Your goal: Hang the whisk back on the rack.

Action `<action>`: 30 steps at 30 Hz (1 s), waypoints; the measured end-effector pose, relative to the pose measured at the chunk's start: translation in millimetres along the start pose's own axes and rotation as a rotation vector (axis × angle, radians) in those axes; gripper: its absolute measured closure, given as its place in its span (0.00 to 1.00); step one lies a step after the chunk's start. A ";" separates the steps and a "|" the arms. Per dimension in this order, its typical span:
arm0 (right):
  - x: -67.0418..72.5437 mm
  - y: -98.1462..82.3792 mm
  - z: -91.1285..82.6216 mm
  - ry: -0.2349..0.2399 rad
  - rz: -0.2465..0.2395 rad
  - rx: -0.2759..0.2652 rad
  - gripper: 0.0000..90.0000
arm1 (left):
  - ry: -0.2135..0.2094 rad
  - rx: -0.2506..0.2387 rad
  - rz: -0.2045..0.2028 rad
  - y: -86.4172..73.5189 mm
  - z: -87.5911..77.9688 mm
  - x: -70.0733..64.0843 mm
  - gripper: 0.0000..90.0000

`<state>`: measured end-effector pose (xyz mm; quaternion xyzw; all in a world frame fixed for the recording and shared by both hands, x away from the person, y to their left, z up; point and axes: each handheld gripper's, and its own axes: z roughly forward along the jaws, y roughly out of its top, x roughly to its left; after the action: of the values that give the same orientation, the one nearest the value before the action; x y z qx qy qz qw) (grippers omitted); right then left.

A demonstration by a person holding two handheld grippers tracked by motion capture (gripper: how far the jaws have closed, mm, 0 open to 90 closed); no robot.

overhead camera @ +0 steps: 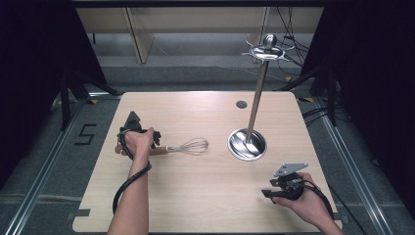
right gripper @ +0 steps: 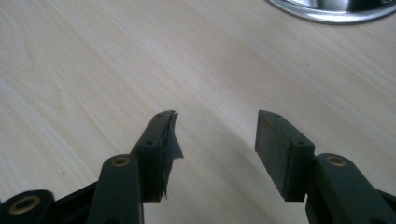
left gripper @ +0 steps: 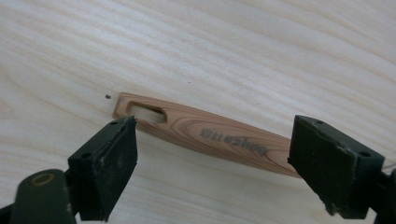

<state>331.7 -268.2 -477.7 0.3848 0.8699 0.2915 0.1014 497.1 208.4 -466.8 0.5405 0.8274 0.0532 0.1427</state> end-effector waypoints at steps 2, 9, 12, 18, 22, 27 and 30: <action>-0.1 -0.1 0.7 -0.001 0.002 0.000 0.54 | -0.020 0.013 -0.014 0.4 1.8 0.7 0.16; 1.0 0.7 -0.1 0.016 0.016 0.033 0.54 | -0.015 0.042 -0.034 3.2 8.7 1.4 0.16; -0.1 -0.1 1.2 0.012 0.014 0.039 0.54 | 0.007 0.049 -0.022 3.1 10.1 1.1 0.16; -0.2 -1.6 4.0 0.009 0.010 0.035 0.54 | 0.030 0.050 0.004 3.8 9.1 -0.4 0.19; 1.0 -1.1 3.2 0.027 0.017 0.063 0.53 | 0.052 0.041 0.086 4.6 6.9 0.5 0.39; 1.2 -2.2 4.8 0.027 0.020 0.078 0.53 | 0.139 0.057 0.221 2.4 6.3 -1.2 0.59; 2.0 -2.2 4.8 0.031 0.019 0.083 0.53 | 0.145 0.081 0.280 0.5 9.8 -2.0 0.66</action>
<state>331.0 -265.9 -482.8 0.3921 0.8790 0.2622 0.0690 501.2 206.2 -475.7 0.6506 0.7536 0.0782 0.0519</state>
